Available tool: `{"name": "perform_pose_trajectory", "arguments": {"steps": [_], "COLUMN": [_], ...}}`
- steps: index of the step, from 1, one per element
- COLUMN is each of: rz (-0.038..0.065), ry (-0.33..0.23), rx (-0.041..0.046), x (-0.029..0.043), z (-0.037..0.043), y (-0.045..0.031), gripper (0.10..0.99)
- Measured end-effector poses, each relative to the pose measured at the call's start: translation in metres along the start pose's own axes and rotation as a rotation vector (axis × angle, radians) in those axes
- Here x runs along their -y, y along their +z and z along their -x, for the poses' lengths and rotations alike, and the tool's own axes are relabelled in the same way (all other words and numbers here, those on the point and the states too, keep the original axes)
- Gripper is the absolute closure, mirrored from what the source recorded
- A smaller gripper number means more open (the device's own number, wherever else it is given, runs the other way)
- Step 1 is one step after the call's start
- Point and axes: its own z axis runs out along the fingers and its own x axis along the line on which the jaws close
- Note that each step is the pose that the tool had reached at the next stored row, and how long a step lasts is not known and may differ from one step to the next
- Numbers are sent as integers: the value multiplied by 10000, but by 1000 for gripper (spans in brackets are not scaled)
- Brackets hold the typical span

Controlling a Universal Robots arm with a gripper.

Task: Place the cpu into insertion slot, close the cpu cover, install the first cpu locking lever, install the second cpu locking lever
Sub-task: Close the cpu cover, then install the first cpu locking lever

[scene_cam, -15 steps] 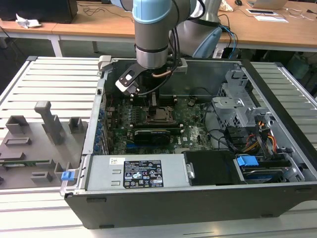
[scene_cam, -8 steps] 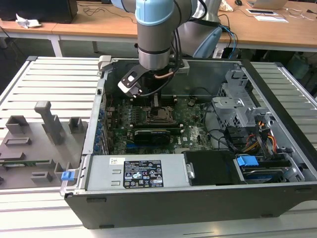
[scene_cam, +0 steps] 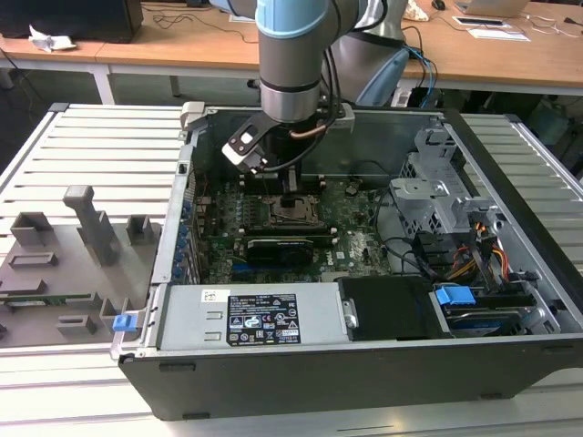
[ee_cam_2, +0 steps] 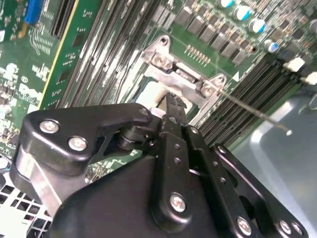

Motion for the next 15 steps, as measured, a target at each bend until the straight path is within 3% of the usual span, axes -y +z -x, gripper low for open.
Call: {"name": "perform_pose_trajectory", "arguments": {"steps": [10,15], "rz": [0,1], "ry": [-1,0], "rx": [0,-1], "x": [-108,-116], "z": [4,3], "y": [6,-17], "gripper": [980,980]}}
